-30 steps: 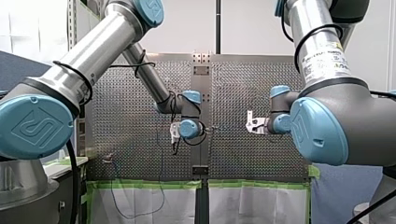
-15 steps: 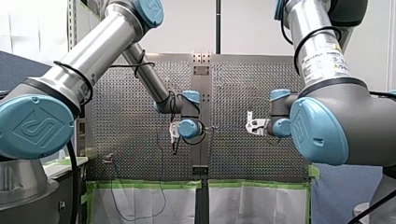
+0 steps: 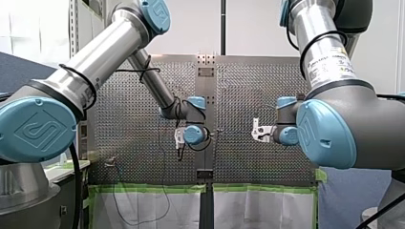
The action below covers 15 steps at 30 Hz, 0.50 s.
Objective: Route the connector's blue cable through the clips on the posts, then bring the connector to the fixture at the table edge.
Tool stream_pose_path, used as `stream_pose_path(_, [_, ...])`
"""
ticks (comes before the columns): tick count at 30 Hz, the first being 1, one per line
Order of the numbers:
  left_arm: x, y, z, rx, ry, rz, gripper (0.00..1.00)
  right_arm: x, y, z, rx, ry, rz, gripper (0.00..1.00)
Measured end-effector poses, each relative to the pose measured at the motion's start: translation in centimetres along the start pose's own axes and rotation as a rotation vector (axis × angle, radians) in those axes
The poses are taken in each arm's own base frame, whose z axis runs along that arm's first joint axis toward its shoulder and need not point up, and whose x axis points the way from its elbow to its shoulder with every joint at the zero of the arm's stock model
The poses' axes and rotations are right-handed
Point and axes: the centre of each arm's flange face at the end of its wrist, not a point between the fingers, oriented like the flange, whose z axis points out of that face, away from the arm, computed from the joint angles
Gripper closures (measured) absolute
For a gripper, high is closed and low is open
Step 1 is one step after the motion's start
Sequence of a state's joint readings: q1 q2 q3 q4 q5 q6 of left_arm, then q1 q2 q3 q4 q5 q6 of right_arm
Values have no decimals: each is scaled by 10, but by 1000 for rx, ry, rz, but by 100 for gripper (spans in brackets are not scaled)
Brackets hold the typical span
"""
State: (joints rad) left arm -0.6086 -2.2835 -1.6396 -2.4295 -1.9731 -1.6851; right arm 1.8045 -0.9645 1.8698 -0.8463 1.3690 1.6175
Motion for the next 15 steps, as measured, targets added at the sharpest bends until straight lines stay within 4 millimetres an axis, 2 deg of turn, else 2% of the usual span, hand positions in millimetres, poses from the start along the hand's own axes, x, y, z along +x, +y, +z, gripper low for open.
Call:
stream_pose_path(6, [-9,-3,10,-3,-5,-10,97,1,1,2,0,2,0,100])
stream_pose_path(15, [-11,3,15,-15,-4,-9,97,2,3,4,-9,5,-1,100])
